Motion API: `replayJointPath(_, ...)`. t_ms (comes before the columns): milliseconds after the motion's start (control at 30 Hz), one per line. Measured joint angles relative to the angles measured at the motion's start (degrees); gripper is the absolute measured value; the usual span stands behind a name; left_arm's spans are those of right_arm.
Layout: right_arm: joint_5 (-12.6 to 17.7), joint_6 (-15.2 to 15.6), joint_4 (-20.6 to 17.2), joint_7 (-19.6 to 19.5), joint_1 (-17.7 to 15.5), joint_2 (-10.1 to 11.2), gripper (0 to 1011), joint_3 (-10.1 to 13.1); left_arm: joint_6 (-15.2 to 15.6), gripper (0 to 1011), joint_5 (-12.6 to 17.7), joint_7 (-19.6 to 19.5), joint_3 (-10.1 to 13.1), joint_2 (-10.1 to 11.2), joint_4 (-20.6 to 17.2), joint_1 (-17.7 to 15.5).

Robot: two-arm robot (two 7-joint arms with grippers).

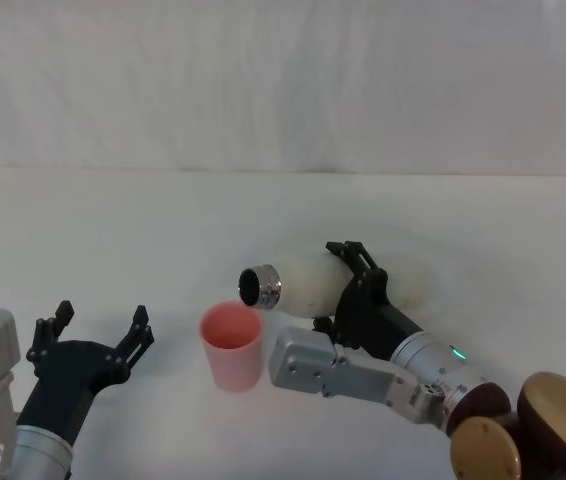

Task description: Grasp the thermos with one hand and pour water into the cup lid.

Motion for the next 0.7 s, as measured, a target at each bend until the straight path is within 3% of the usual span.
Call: replayJointPath(700,-6.1,1.6,0.8,-0.2,0.9,-0.4,961,-1.1,0.0,1001,0.0,0.0,0.0,0.0,0.0,0.0)
